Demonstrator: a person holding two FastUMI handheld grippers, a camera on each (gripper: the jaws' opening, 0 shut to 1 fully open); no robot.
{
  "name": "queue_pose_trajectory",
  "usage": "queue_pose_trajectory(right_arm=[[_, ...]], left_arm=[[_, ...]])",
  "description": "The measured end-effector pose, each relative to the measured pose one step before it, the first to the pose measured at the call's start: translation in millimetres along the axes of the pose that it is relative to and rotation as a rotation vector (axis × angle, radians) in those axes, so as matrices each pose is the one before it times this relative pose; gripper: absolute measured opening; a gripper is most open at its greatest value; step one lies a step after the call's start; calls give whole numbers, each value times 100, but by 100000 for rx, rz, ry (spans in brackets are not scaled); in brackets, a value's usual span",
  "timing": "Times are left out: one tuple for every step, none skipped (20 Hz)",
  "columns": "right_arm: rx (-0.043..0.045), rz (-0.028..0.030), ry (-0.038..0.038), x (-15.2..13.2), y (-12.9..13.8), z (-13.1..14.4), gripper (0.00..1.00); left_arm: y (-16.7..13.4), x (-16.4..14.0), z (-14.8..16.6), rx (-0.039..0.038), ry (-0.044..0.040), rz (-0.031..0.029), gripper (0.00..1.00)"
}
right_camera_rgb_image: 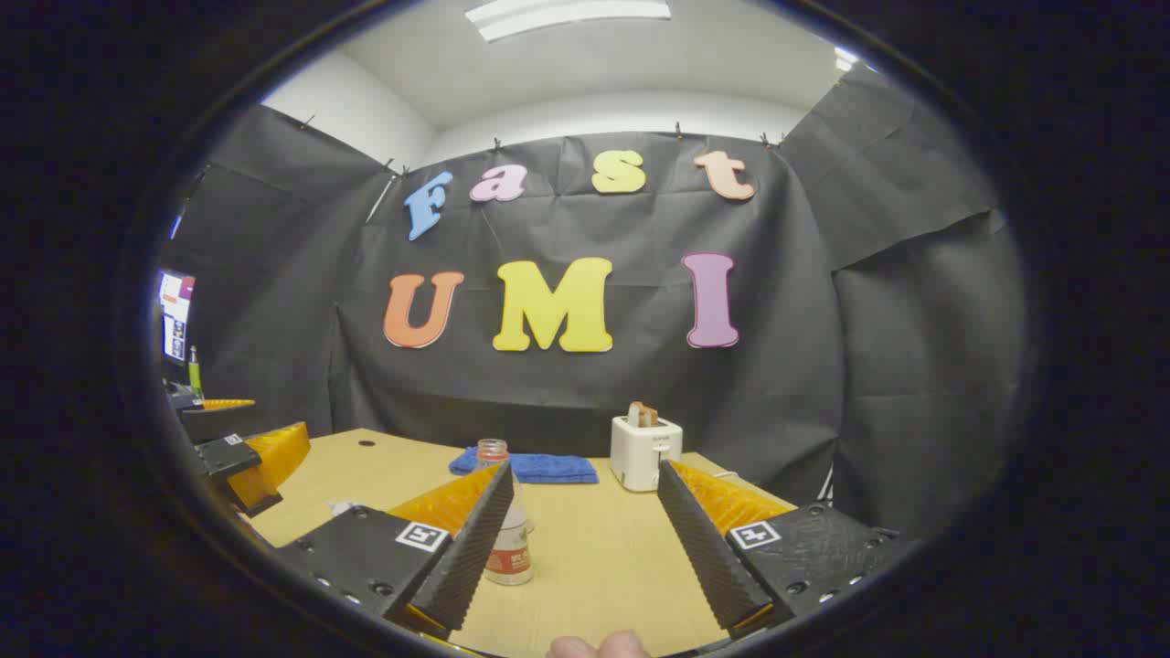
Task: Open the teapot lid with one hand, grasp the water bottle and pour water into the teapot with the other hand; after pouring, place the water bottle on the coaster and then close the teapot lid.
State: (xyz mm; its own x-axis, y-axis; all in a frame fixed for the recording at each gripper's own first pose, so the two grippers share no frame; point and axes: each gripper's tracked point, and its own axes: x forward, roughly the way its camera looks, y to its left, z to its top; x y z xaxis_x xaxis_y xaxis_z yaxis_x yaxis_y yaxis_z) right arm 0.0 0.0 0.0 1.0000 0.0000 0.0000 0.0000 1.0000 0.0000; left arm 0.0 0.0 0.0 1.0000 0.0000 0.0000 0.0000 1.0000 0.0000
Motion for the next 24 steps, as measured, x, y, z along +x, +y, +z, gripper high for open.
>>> queue_pose_trajectory(right_arm=[[35, -235, -460, 39, -62, 160, 95], [-75, -772, -984, -7, -334, 252, 98], [30, -648, -897, -38, -192, 224, 96], [-60, -462, -567, 113, -5, 154, 95], [-98, -143, -124, 15, -32, 112, 95], [42, 147, 34, -48, 122, 37, 96], [-12, 298, 135, -82, 177, -17, 95], [-437, 461, 552, 1, 236, -139, 95], [-728, 674, 798, 29, 207, -287, 95], [-566, 53, 477, 21, 26, -246, 95], [-300, 6, 489, -12, 38, -225, 95], [278, 44, 462, -77, -34, -242, 95], [645, 114, 161, -22, -70, -42, 95], [391, -139, 138, 144, 11, -71, 95], [-185, -184, 262, 70, -66, -50, 95], [-27, -65, -52, 78, 16, -95, 95], [239, 225, 57, 11, 68, -42, 95], [239, 333, 10, 26, 90, -199, 95], [-127, 489, 397, 64, 153, -243, 95], [-324, 474, 486, 102, 204, -324, 95], [-242, 283, 603, 28, 115, -259, 95], [-108, 415, 454, 80, 59, -240, 95], [141, 207, 366, 91, 23, -211, 95], [159, 234, 421, 32, 16, -279, 95]], left_arm=[[-5, -42, -5, 15, 291, -89, 100], [4, -13, -30, -59, 53, 56, 100], [60, -33, 24, -69, -77, 311, 100], [-20, -9, -16, -15, 233, 93, 100], [-41, -12, -79, -11, 262, -253, 100], [22, -48, 23, -28, 61, -182, 100], [67, -61, -1, 83, 45, 18, 100], [-39, -63, 54, 17, -77, -271, 100], [-14, 82, -15, 8, 68, -6, 100], [5, -33, 19, -107, -192, 215, 100], [-14, 14, 85, -106, -334, -75, 100], [-64, 18, -20, -31, -123, -335, 100], [15, -6, -20, -1, -72, 167, 100], [14, 37, -78, -74, 247, 162, 100], [-52, 78, -98, -95, 327, -207, 100], [-40, -41, -107, -122, 326, 57, 100], [28, -23, -28, 12, 280, 121, 100], [29, -39, -20, 167, 137, 190, 100], [98, 63, -60, -6, 28, 267, 100], [-22, 27, -50, -111, 52, -39, 100], [-86, 43, -62, -91, 163, -152, 100], [-131, 57, -110, 126, 185, -71, 100], [-33, 123, -147, 428, 218, -220, 100], [-82, 115, -129, 406, 209, -94, 100]])
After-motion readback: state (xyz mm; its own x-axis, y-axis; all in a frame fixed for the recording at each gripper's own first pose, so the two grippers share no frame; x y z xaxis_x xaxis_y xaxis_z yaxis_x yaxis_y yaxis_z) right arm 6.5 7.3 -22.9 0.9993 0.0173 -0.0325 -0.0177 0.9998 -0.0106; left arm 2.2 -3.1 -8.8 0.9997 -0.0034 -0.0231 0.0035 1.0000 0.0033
